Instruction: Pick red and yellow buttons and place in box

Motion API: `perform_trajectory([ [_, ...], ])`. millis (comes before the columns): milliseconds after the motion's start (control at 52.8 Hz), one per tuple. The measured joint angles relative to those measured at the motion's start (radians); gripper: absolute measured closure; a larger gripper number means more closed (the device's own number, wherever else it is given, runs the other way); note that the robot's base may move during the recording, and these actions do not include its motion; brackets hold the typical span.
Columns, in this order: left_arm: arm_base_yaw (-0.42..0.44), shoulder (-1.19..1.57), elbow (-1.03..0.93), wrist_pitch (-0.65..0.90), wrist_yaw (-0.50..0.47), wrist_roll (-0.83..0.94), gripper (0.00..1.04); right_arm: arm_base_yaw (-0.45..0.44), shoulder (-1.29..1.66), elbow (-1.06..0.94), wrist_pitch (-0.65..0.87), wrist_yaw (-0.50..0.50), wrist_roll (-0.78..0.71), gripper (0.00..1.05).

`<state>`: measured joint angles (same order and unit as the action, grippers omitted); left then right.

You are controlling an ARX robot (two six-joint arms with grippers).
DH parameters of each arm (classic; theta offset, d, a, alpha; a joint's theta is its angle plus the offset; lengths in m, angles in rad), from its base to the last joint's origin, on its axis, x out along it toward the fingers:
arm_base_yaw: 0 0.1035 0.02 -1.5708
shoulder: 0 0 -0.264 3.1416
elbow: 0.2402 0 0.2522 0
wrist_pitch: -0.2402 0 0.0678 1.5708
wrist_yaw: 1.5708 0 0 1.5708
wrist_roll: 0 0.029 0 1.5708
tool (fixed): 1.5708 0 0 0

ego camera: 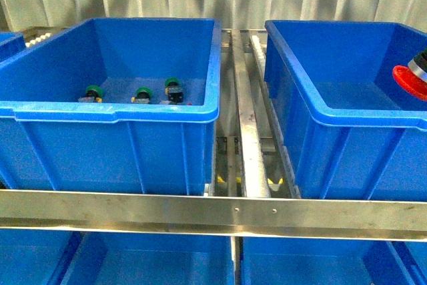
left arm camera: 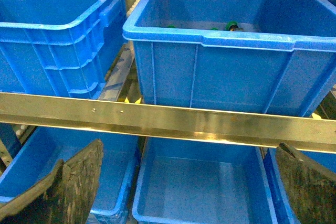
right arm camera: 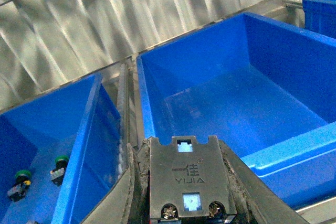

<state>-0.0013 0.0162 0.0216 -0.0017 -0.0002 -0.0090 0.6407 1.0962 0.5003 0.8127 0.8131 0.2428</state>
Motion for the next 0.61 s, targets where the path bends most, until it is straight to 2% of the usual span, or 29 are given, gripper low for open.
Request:
perform_trajectory([
  [607,0.0,0.0,0.0,0.0,-0.003,0.0,0.08,-0.019,-0.022,0.004,-0.076,-0.024,0.053,0.79],
])
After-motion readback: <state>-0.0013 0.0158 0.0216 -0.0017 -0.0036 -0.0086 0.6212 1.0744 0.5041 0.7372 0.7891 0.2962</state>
